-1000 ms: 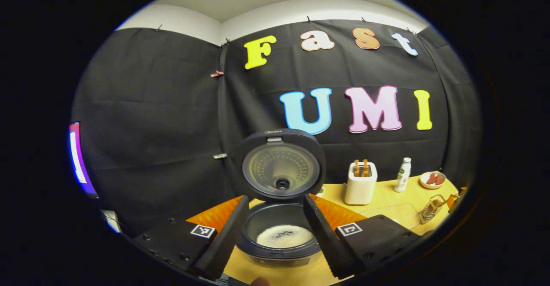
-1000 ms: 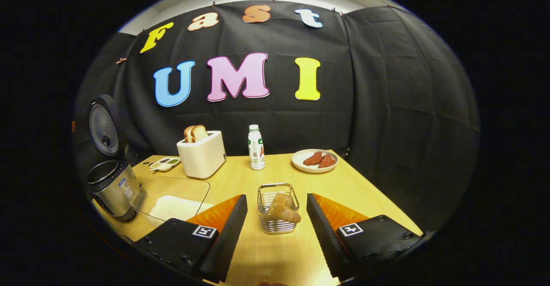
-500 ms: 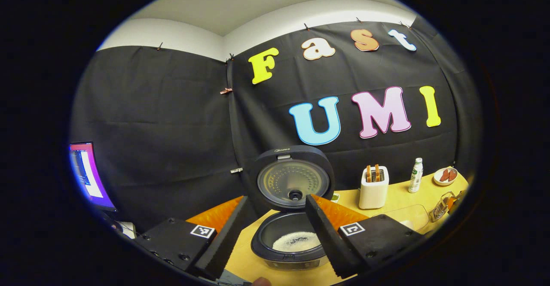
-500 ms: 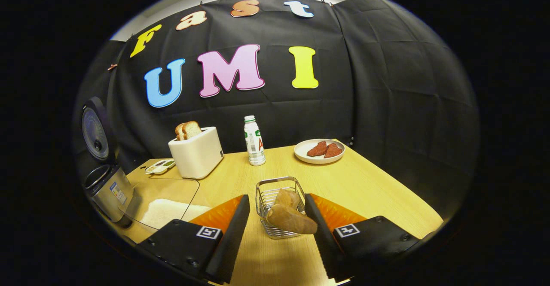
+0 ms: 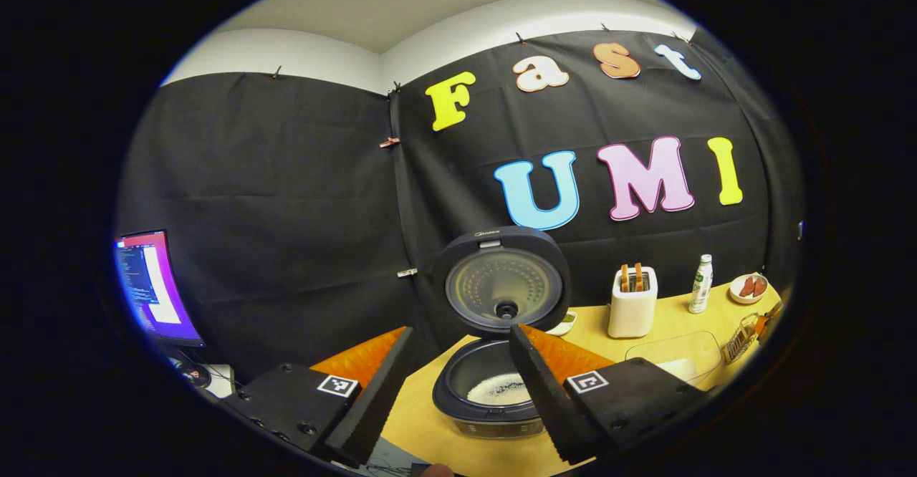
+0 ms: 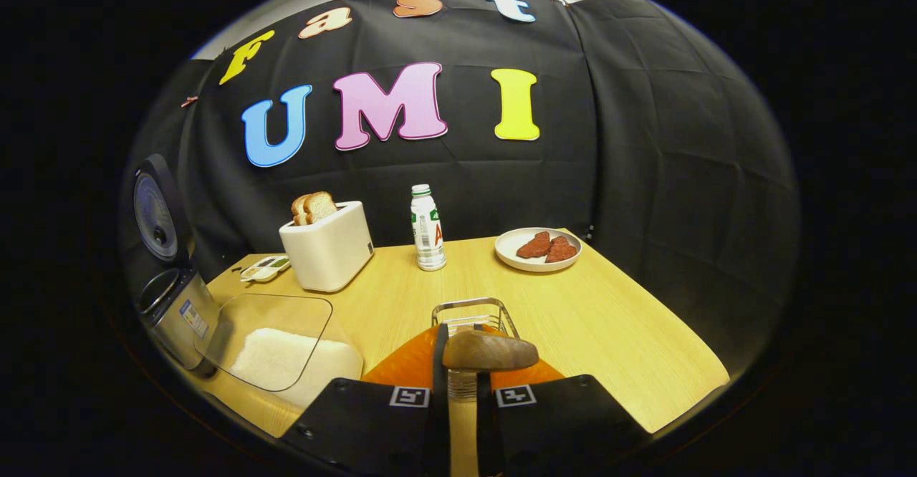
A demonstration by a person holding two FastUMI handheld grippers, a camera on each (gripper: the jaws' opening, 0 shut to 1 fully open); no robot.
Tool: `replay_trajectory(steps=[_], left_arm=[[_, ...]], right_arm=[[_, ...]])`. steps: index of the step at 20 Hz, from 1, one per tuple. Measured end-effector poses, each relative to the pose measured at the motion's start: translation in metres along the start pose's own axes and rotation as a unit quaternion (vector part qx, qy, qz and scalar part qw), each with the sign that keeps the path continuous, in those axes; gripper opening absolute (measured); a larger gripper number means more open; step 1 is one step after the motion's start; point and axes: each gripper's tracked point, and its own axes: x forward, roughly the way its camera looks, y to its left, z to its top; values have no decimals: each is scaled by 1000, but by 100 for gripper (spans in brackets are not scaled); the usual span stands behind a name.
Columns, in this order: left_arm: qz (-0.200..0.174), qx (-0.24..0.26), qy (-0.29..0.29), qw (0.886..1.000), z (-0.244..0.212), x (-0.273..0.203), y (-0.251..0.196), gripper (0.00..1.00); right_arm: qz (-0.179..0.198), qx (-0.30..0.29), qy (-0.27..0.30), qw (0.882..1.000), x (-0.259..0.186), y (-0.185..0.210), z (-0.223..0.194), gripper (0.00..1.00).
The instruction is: Close the left gripper, press the button to open the rice cooker; take a wooden spoon from the chopstick holder with the right hand, scoop a spoonful of rice and pour it into the rice cooker, then put the wooden spoon back into the chopstick holder.
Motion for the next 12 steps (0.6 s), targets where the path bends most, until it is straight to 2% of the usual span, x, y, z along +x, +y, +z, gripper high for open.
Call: replay_trajectory(steps=[5, 12], left_arm=[[9, -14, -5, 1000, 3, -2, 11, 90], [-8, -28, -11, 1000, 0, -2, 10, 90]], right_arm=[[5, -2, -16, 1000, -2, -2, 28, 18], [30, -21, -88, 995, -30, 24, 103, 19]])
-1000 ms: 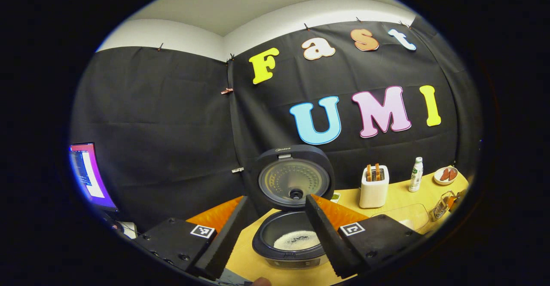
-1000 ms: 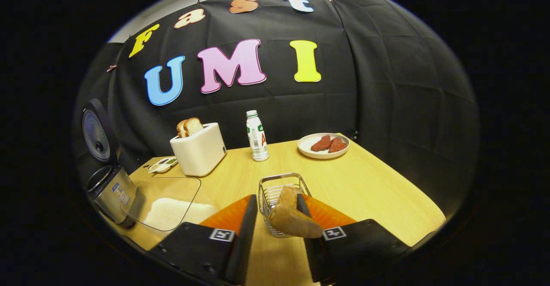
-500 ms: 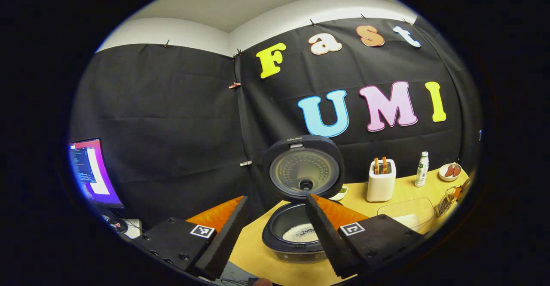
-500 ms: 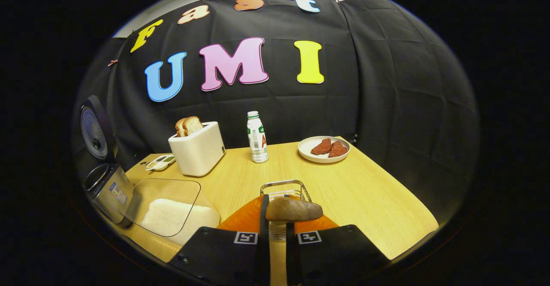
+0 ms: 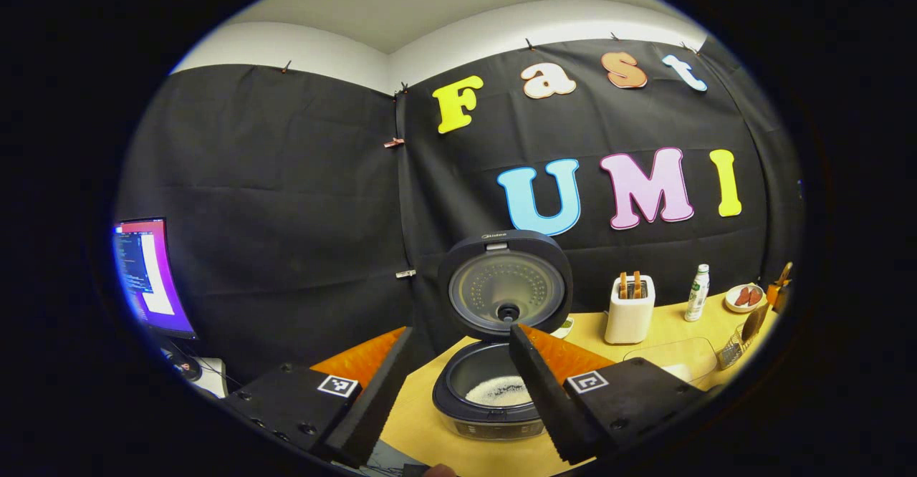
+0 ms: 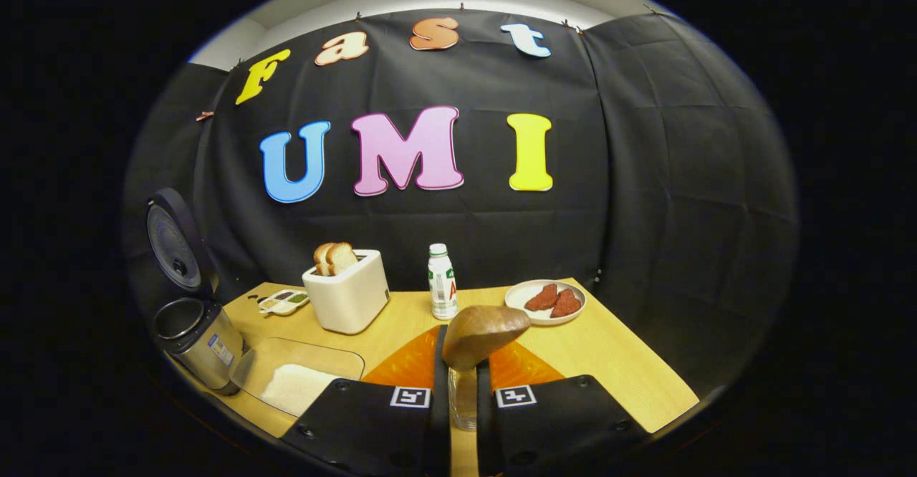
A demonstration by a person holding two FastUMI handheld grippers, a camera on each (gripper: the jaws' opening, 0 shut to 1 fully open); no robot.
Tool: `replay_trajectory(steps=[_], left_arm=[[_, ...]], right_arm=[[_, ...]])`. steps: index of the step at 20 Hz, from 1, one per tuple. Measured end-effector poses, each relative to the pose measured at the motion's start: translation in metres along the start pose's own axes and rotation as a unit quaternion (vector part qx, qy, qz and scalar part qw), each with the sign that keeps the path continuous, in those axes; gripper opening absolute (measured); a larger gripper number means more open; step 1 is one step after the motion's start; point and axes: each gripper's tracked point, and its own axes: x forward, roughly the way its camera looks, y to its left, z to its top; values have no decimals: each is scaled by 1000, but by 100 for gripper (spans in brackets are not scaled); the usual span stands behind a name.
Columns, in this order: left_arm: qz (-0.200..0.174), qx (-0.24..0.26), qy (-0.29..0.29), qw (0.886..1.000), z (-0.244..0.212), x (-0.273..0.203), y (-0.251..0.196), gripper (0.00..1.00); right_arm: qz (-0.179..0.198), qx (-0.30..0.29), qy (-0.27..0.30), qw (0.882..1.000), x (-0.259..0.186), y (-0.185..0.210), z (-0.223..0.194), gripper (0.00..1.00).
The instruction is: Close the left gripper, press the button to open the rice cooker; take a wooden spoon from the chopstick holder with the right hand, scoop a spoonful of rice and pour it into the rice cooker, then put the wooden spoon back into the chopstick holder.
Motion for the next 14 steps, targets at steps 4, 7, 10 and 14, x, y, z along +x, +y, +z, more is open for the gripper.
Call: replay_trajectory(steps=[4, 7, 10, 14], left_arm=[[-1, -11, -1, 1000, -3, 3, 8, 90], [3, -14, -3, 1000, -3, 3, 20, 90], [8, -22, -5, 1000, -2, 0, 31, 90], [5, -15, -2, 1000, -8, -5, 42, 90]], right_arm=[[28, 7, -11, 1000, -4, 32, 22, 18], [56, 7, -17, 998, -8, 65, 32, 18], [85, 15, -21, 996, -6, 101, 41, 18], [112, 20, -13, 993, 2, 142, 36, 18]])
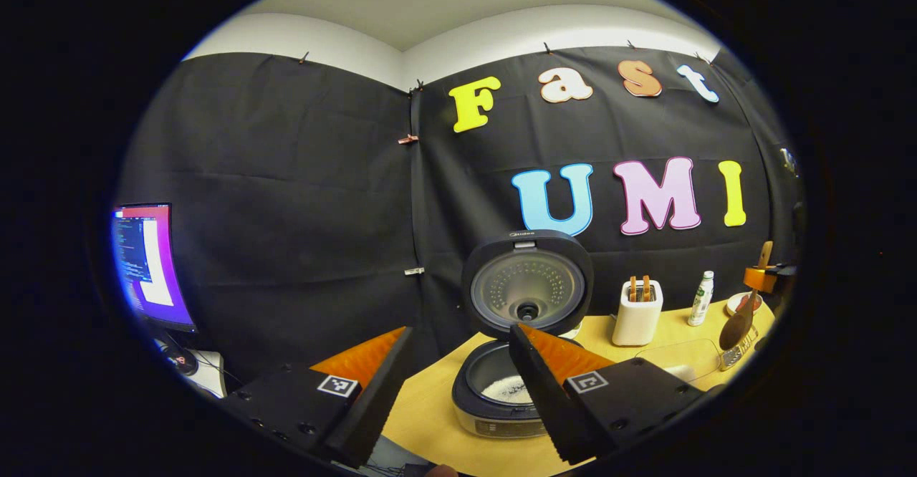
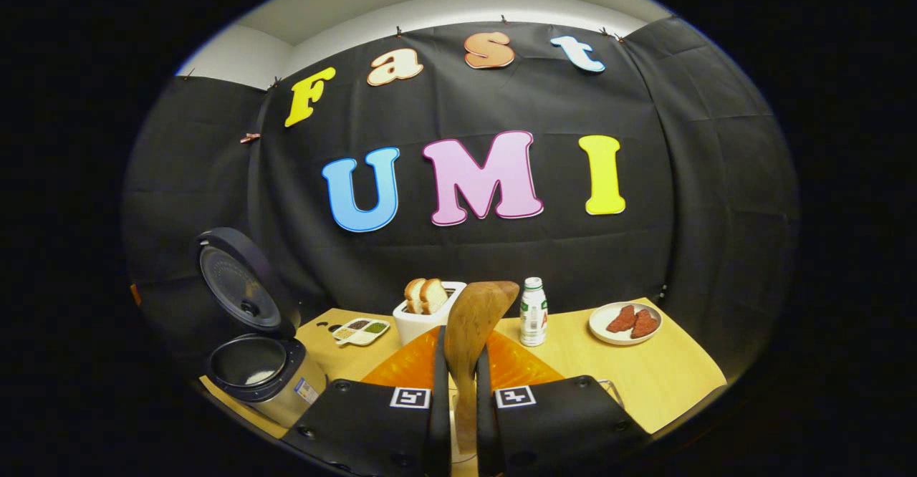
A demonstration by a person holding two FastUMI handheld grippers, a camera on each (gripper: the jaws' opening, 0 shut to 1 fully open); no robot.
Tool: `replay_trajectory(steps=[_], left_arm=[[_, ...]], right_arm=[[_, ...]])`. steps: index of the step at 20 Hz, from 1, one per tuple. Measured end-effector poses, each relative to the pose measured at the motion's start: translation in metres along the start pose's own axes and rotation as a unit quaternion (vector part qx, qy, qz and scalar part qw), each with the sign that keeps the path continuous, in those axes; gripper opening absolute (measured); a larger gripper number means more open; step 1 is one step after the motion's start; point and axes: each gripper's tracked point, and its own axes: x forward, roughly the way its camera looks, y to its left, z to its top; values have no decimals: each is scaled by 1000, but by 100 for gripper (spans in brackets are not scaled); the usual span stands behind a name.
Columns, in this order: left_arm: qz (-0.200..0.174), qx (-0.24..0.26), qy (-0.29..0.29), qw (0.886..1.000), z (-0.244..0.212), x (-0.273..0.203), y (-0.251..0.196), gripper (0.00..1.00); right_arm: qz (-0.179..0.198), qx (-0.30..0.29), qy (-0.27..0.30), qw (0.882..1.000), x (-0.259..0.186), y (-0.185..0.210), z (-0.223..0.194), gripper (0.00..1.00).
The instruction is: Close the left gripper, press the button to open the rice cooker; take a wooden spoon from the chopstick holder with the right hand, scoop a spoonful of rice and pour it into the rice cooker, then put the wooden spoon back into the chopstick holder.
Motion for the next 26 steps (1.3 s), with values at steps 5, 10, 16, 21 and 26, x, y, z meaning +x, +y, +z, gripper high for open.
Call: replay_trajectory(steps=[5, 10, 16, 21, 26], left_arm=[[-6, -3, 15, 1000, -8, 2, 7, 90], [-22, 16, 7, 1000, 0, 7, 11, 90], [-55, 23, 13, 998, -5, 18, 7, 90], [-59, 24, 25, 998, -17, 27, 18, 90], [-78, 42, 19, 996, -23, 31, 11, 90]], right_arm=[[9, -9, 49, 999, 20, 24, -55, 19], [5, -19, 85, 996, 28, 38, -104, 18], [-9, 25, 122, 992, 32, 55, -147, 19], [-7, 82, 135, 987, 32, 77, -149, 18], [-23, 176, 137, 975, 33, 81, -147, 18]])
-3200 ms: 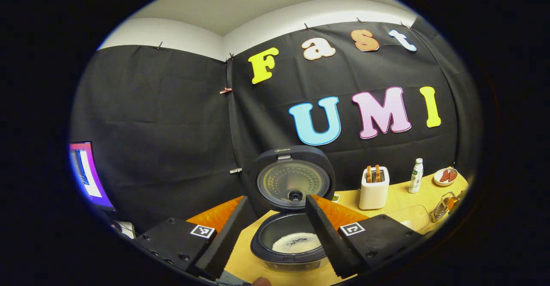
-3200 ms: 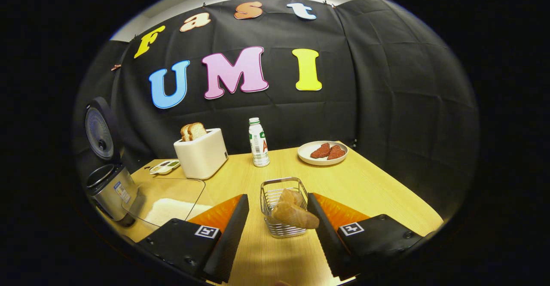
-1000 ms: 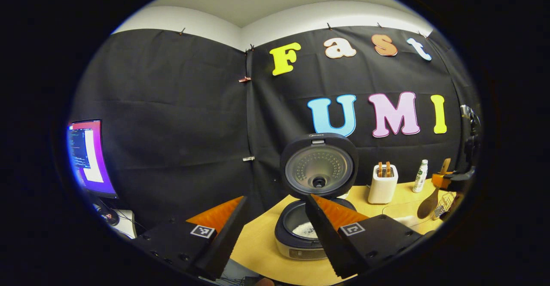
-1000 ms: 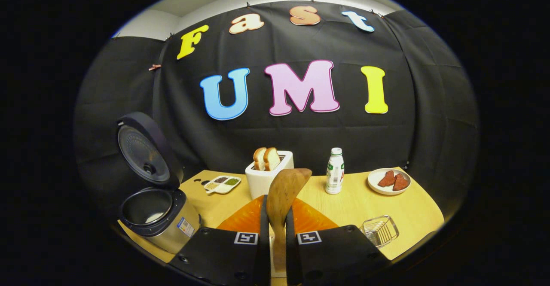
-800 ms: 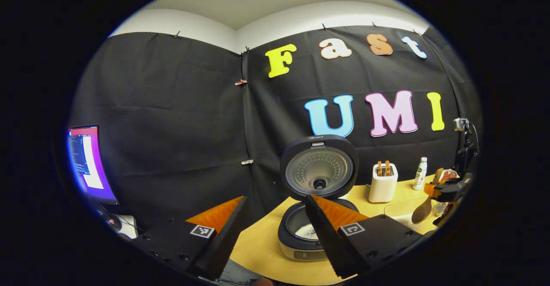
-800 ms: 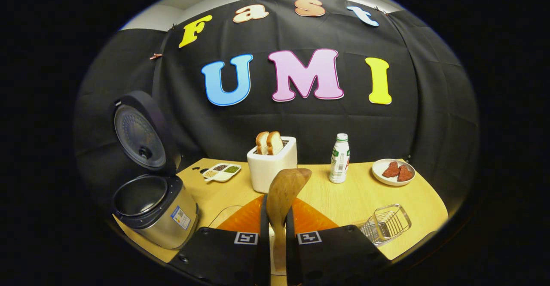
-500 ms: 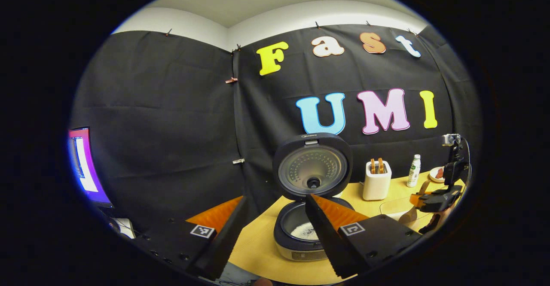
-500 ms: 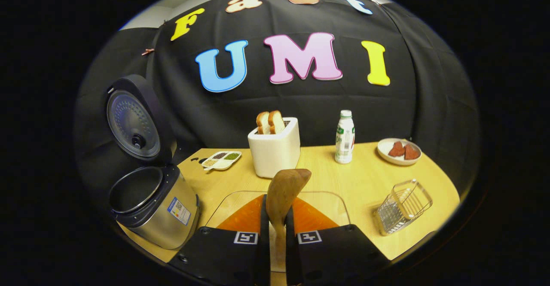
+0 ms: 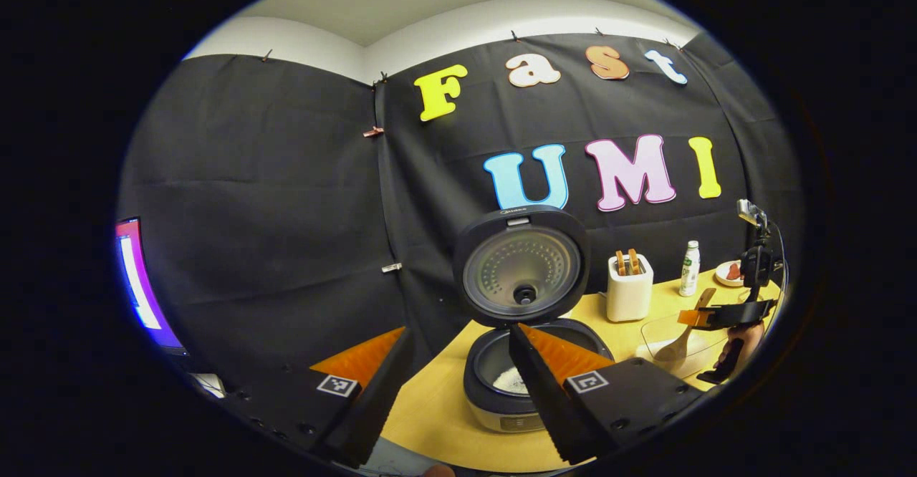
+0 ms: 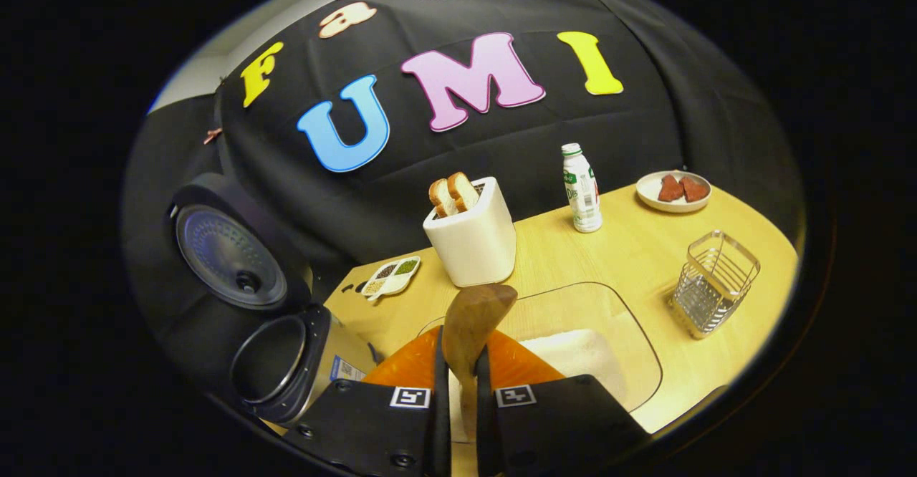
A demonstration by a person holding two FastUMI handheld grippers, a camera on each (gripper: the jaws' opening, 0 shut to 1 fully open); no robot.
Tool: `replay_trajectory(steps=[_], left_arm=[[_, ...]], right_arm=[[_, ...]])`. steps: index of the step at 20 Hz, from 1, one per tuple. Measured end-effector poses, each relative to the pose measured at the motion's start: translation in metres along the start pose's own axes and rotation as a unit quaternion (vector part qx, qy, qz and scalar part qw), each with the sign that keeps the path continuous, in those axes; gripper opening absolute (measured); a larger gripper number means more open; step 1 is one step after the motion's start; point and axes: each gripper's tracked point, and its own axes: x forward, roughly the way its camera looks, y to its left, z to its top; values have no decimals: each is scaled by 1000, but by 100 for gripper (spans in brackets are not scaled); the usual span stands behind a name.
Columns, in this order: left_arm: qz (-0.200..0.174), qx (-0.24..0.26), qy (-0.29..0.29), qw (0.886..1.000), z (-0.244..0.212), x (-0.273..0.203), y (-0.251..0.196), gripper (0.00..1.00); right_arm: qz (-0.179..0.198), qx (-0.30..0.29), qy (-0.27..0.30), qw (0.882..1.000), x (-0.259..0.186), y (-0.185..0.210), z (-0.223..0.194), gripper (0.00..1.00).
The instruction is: Close the left gripper, press the button to open the rice cooker; take a wooden spoon from the chopstick holder with the right hand, scoop a spoonful of rice and pour it into the rice cooker, then put the wooden spoon back into the chopstick holder.
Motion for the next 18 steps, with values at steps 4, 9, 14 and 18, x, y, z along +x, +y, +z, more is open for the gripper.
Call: replay_trajectory(steps=[4, 9, 14, 18], left_arm=[[-6, 8, -7, 1000, 2, 0, 4, 90], [-9, 17, -13, 1000, 3, -2, 8, 90], [-7, 11, -11, 1000, 0, -5, 10, 90], [-10, 9, -12, 1000, 1, -8, 8, 90]], right_arm=[[-10, 96, 5, 995, 3, -10, 1, 18], [-33, 163, -3, 986, -1, -26, 4, 18], [-54, 218, -38, 974, -14, -40, 25, 18], [-56, 249, -47, 966, -24, -42, 39, 18]])
